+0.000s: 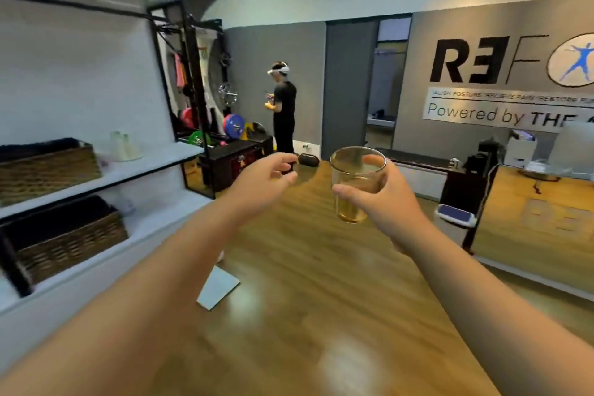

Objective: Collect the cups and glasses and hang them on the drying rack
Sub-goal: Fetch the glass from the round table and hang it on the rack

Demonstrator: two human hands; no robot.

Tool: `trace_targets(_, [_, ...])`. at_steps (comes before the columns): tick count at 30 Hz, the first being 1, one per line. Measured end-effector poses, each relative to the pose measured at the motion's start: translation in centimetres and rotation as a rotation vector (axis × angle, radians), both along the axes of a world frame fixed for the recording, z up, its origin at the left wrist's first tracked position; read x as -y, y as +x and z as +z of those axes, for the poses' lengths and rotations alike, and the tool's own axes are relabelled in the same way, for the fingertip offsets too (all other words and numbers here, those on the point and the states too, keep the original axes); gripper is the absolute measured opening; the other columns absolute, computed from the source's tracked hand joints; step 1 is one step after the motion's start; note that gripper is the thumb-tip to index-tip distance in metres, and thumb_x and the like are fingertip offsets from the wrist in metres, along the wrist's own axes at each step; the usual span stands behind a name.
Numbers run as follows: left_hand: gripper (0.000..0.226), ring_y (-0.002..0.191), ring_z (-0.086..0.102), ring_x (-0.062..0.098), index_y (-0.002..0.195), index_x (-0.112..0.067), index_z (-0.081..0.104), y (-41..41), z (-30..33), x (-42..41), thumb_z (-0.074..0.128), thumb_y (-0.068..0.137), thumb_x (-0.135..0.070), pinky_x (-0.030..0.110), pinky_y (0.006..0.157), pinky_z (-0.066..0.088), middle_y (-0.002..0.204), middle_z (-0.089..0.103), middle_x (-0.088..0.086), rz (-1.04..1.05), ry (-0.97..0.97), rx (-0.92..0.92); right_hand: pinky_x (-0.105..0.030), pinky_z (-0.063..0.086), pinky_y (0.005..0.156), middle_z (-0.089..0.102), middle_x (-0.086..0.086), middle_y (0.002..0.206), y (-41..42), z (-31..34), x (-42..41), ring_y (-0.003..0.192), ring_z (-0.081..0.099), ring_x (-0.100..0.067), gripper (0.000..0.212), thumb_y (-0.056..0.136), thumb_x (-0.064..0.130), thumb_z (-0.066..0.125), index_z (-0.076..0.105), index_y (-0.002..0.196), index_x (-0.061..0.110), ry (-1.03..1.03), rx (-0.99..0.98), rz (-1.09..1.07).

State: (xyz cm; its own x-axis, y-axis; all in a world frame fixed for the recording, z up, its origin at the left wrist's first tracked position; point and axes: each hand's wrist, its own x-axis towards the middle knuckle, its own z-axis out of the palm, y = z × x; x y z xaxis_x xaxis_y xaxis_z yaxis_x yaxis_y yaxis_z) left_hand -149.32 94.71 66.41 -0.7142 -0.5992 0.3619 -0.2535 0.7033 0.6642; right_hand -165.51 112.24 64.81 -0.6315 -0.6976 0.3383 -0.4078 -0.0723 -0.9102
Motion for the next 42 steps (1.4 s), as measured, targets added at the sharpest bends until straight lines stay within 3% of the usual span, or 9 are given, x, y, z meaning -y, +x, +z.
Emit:
trace_targets(7, [0.041, 0.124, 0.058, 0.015, 0.143, -0.028, 0.057, 3.1, 0.6, 7.9, 0.060, 0.103, -0.030, 0.036, 0.104, 0.047, 0.134, 0.063, -0.002, 0.331, 0.052, -0.045, -0.036, 0.057, 0.094, 0.074, 0.011, 0.115, -1.6, 0.3, 14.6, 0.105, 0.071, -0.006, 0.074, 0.064, 0.040, 0.097, 0.059, 0.126, 0.031, -0.018, -0.029, 0.293])
trace_targets(14, [0.041, 0.122, 0.055, 0.010, 0.143, -0.031, 0.055, 6.4, -0.4, 15.1, 0.058, 0.103, -0.033, 0.032, 0.102, 0.046, 0.132, 0.060, -0.009, 0.553, 0.076, -0.063, -0.032, 0.057, 0.091, 0.071, 0.014, 0.113, 0.0, -0.9, 26.7, 0.103, 0.068, -0.003, 0.072, 0.069, 0.033, 0.096, 0.057, 0.129, 0.025, -0.012, -0.004, 0.470])
trace_targets(18, [0.044, 0.124, 0.055, 0.008, 0.145, -0.033, 0.053, 8.4, -1.9, 20.5, 0.060, 0.102, -0.035, 0.032, 0.105, 0.045, 0.133, 0.059, -0.012, 0.634, 0.068, -0.057, -0.041, 0.059, 0.094, 0.073, 0.012, 0.114, 1.3, -2.1, 33.9, 0.107, 0.070, -0.009, 0.070, 0.062, 0.042, 0.097, 0.059, 0.121, 0.034, -0.006, 0.008, 0.546])
trace_targets(21, [0.043, 0.124, 0.054, 0.006, 0.144, -0.036, 0.053, 10.2, -2.7, 25.5, 0.061, 0.101, -0.036, 0.023, 0.090, 0.050, 0.133, 0.058, -0.013, 0.679, 0.069, -0.052, -0.045, 0.060, 0.094, 0.074, 0.010, 0.115, 2.7, -2.6, 39.5, 0.107, 0.071, -0.011, 0.072, 0.059, 0.046, 0.097, 0.059, 0.120, 0.037, -0.013, 0.036, 0.594])
trace_targets(23, [0.043, 0.127, 0.052, 0.007, 0.144, -0.036, 0.053, 11.5, -2.8, 29.0, 0.061, 0.101, -0.035, 0.019, 0.082, 0.047, 0.136, 0.058, -0.012, 0.712, 0.075, -0.062, -0.044, 0.059, 0.095, 0.072, 0.011, 0.118, 3.9, -2.5, 43.5, 0.110, 0.070, -0.011, 0.075, 0.060, 0.047, 0.097, 0.058, 0.123, 0.036, -0.001, 0.033, 0.626])
trace_targets(26, [0.048, 0.132, 0.051, 0.009, 0.148, -0.034, 0.050, 13.9, -2.9, 34.1, 0.061, 0.101, -0.036, 0.026, 0.099, 0.040, 0.142, 0.057, -0.011, 0.746, 0.034, -0.022, -0.041, 0.059, 0.096, 0.071, 0.010, 0.121, 6.0, -2.0, 49.7, 0.114, 0.068, -0.012, 0.083, 0.058, 0.050, 0.098, 0.056, 0.129, 0.033, 0.008, 0.042, 0.651])
trace_targets(33, [0.062, 0.133, 0.051, 0.010, 0.147, -0.040, 0.048, 19.8, -3.5, 43.2, 0.075, 0.092, -0.035, 0.031, 0.105, 0.046, 0.145, 0.055, -0.012, 0.852, 0.002, 0.063, -0.018, 0.051, 0.082, 0.065, 0.022, 0.115, 12.1, -1.8, 61.3, 0.106, 0.063, 0.002, 0.063, 0.070, 0.038, 0.095, 0.054, 0.117, 0.041, 0.012, 0.022, 0.798])
trace_targets(38, [0.060, 0.135, 0.050, 0.010, 0.151, -0.036, 0.045, 24.9, -4.3, 48.9, 0.070, 0.096, -0.031, 0.028, 0.103, 0.044, 0.147, 0.055, -0.011, 0.981, -0.002, 0.048, -0.034, 0.057, 0.095, 0.068, 0.018, 0.124, 17.4, -2.1, 70.3, 0.115, 0.065, -0.007, 0.082, 0.059, 0.053, 0.094, 0.055, 0.130, 0.041, 0.001, 0.023, 0.917])
trace_targets(42, [0.058, 0.134, 0.052, 0.012, 0.150, -0.034, 0.046, 29.4, -4.3, 52.6, 0.069, 0.097, -0.030, 0.030, 0.104, 0.046, 0.145, 0.056, -0.010, 1.133, -0.004, 0.030, -0.040, 0.056, 0.099, 0.066, 0.021, 0.120, 22.6, -2.7, 77.1, 0.111, 0.063, -0.004, 0.074, 0.063, 0.051, 0.094, 0.055, 0.126, 0.043, 0.010, 0.001, 1.034])
